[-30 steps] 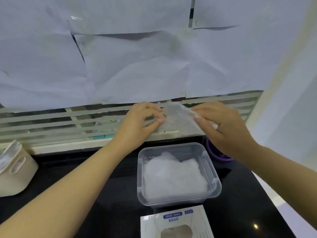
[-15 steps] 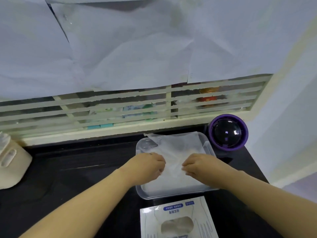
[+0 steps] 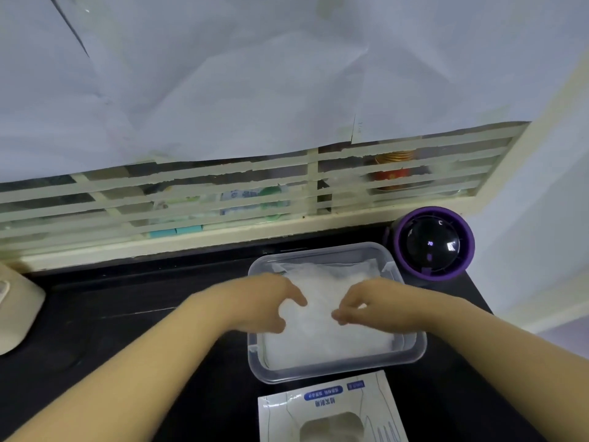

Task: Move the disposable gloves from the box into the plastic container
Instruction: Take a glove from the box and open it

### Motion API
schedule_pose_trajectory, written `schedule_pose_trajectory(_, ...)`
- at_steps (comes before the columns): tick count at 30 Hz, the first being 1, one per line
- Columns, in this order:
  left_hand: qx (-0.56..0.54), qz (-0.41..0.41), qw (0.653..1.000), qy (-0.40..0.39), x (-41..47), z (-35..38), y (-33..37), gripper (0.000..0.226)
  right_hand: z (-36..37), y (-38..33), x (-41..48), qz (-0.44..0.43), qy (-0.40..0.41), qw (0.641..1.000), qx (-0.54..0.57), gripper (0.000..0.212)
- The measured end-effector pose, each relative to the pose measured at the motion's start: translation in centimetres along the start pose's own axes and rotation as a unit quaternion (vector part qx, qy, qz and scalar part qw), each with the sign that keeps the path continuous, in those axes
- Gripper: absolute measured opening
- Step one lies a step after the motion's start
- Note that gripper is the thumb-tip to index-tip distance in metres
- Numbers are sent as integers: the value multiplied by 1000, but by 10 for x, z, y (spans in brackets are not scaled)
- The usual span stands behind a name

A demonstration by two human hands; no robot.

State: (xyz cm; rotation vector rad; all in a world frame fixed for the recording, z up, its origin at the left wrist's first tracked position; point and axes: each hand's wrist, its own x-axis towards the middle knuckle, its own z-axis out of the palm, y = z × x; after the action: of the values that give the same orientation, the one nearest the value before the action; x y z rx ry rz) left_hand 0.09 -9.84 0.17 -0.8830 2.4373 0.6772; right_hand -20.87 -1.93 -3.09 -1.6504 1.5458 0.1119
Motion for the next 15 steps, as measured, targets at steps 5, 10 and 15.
schedule_pose_trajectory(5,-47,-29,992,110,26,-6,13,38,14,-4,24,-8,70,994,-88,44)
schedule_pose_trajectory(10,58,-116,991,-37,73,59,26,91,42,0,44,54,2,981,-184,93)
schedule_pose_trajectory(15,50,-153,984,-82,93,81,15,112,52,15,56,104,-28,981,-160,112)
